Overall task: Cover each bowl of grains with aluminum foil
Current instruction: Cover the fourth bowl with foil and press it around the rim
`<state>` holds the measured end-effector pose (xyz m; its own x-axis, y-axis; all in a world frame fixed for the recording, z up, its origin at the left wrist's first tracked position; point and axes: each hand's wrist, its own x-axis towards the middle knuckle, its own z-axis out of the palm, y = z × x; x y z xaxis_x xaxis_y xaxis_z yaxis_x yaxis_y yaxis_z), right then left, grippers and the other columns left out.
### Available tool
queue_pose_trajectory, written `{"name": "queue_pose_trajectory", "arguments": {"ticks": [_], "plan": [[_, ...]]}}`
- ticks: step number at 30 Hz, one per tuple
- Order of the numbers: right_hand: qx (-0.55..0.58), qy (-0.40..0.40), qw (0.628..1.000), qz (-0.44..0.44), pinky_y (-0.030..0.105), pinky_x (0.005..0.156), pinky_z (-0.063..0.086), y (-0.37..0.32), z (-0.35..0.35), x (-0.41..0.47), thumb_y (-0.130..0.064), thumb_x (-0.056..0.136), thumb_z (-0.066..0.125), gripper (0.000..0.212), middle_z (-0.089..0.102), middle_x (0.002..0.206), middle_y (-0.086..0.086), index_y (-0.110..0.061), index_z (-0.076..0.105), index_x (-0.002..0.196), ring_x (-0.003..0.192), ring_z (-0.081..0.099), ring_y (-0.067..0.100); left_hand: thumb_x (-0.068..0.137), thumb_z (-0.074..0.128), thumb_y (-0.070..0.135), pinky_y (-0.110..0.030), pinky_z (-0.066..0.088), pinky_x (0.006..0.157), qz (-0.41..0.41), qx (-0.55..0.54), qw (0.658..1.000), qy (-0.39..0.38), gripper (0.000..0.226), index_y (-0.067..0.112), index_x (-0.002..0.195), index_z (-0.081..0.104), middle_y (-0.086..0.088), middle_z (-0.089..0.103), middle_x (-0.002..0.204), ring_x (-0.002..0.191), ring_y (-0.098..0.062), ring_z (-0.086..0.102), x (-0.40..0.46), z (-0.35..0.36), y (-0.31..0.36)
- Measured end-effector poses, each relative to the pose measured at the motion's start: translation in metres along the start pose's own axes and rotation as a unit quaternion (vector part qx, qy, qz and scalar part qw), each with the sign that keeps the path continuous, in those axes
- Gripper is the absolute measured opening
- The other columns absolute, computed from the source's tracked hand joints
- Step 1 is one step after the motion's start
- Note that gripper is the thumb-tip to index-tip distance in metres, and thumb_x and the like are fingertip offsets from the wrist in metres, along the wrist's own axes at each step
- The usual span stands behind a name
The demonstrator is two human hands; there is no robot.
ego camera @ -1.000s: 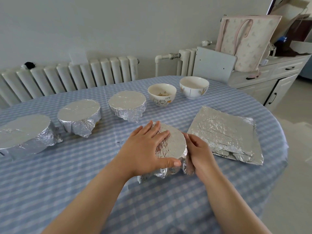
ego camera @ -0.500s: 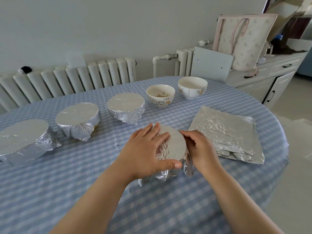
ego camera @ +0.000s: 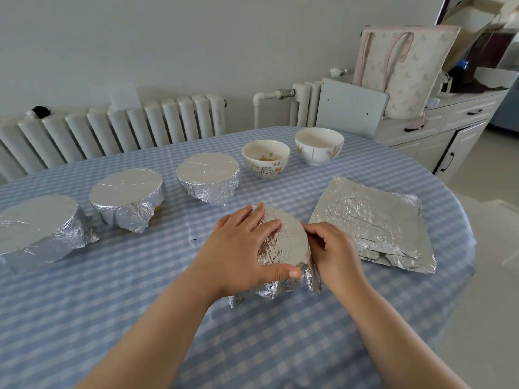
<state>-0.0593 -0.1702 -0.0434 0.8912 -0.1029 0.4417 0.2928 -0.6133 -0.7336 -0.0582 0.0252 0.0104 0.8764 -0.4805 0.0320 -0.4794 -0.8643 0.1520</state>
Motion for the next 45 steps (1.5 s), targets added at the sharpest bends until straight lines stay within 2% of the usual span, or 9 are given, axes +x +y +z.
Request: {"name": "queue_pose_trajectory", "arguments": {"ticks": [4,8,12,15,23,27,32,40,45], "plan": [[0.048,-0.041,0.995,0.071,0.007,0.065,0.043,-0.008,-0.003,-0.010,0.000,0.090,0.052,0.043,0.070,0.085,-0.014,-0.030,0.069,0.116,0.074,0.063,-0.001,0.046,0.001,0.103,-0.041,0.001,0.121,-0.001,-0.008,1.000,0.005,0.126,0.038,0.153,0.014,0.006,-0.004,0.163,0.149,-0.010,-0.008,-0.001,0.000,0.000],[0.219,-0.069,0.964,0.132,0.034,0.046,0.042,-0.015,-0.008,-0.017,0.001,0.097,0.037,0.048,0.055,0.047,0.008,-0.029,0.072,0.106,0.037,0.046,0.021,0.045,0.001,0.103,-0.041,0.001,0.121,-0.002,-0.006,1.000,0.005,0.127,0.039,0.153,0.013,0.007,-0.005,0.163,0.149,-0.010,-0.008,0.000,0.000,0.001],[0.239,-0.067,0.953,0.172,0.023,0.045,0.035,-0.024,-0.006,-0.021,-0.027,0.104,0.039,0.040,0.049,0.043,-0.004,-0.011,0.070,0.085,0.038,0.042,0.008,0.046,0.001,0.103,-0.041,0.000,0.121,-0.003,-0.005,1.000,0.006,0.125,0.039,0.153,0.013,0.007,-0.005,0.163,0.148,-0.010,-0.009,0.000,0.000,0.000],[0.225,-0.075,0.957,0.166,0.015,0.048,0.036,-0.025,-0.006,-0.023,-0.033,0.103,0.038,0.039,0.051,0.043,-0.013,-0.019,0.065,0.078,0.041,0.047,0.001,0.047,0.001,0.103,-0.040,0.000,0.121,-0.003,-0.006,1.000,0.006,0.125,0.038,0.153,0.013,0.006,-0.005,0.163,0.149,-0.010,-0.009,0.000,0.000,0.001],[0.190,-0.110,0.968,0.118,0.031,0.089,0.042,-0.010,0.000,-0.027,-0.067,0.088,0.038,0.044,0.063,0.112,-0.011,-0.049,0.059,0.122,0.103,0.054,0.006,0.048,0.003,0.102,-0.038,-0.001,0.119,-0.003,-0.012,1.000,0.008,0.123,0.039,0.153,0.014,0.007,-0.004,0.163,0.149,-0.010,-0.008,-0.001,-0.001,0.001],[0.286,-0.100,0.941,0.152,0.016,0.065,0.046,-0.018,-0.004,-0.026,-0.049,0.091,0.052,0.035,0.069,0.088,-0.013,-0.035,0.062,0.121,0.074,0.062,-0.002,0.048,0.004,0.102,-0.038,-0.001,0.119,-0.003,-0.015,1.000,0.007,0.123,0.039,0.153,0.015,0.007,-0.004,0.163,0.149,-0.009,-0.008,-0.001,-0.001,0.001],[0.430,-0.126,0.845,0.292,0.032,0.053,0.047,-0.017,-0.016,-0.021,-0.032,0.076,0.066,0.045,0.070,0.086,0.012,-0.015,0.055,0.117,0.069,0.064,0.023,0.049,0.004,0.102,-0.039,0.000,0.120,-0.003,-0.013,1.000,0.008,0.123,0.038,0.153,0.015,0.007,-0.004,0.163,0.148,-0.009,-0.008,0.000,0.000,0.000],[0.498,-0.144,0.797,0.312,0.025,0.040,0.048,-0.017,-0.021,-0.013,-0.012,0.084,0.061,0.030,0.067,0.067,0.013,0.001,0.057,0.111,0.047,0.061,0.018,0.049,0.004,0.102,-0.040,0.000,0.120,-0.004,-0.009,1.000,0.004,0.123,0.038,0.153,0.015,0.007,-0.005,0.163,0.148,-0.010,-0.008,0.001,0.000,-0.001],[0.488,-0.115,0.817,0.285,0.025,0.041,0.043,-0.019,-0.011,-0.020,-0.018,0.086,0.057,0.023,0.059,0.051,0.012,-0.001,0.071,0.092,0.037,0.051,0.018,0.049,0.005,0.102,-0.040,0.000,0.120,-0.003,-0.006,1.000,0.000,0.122,0.039,0.153,0.013,0.007,-0.006,0.163,0.148,-0.010,-0.008,0.000,0.000,-0.001]]}}
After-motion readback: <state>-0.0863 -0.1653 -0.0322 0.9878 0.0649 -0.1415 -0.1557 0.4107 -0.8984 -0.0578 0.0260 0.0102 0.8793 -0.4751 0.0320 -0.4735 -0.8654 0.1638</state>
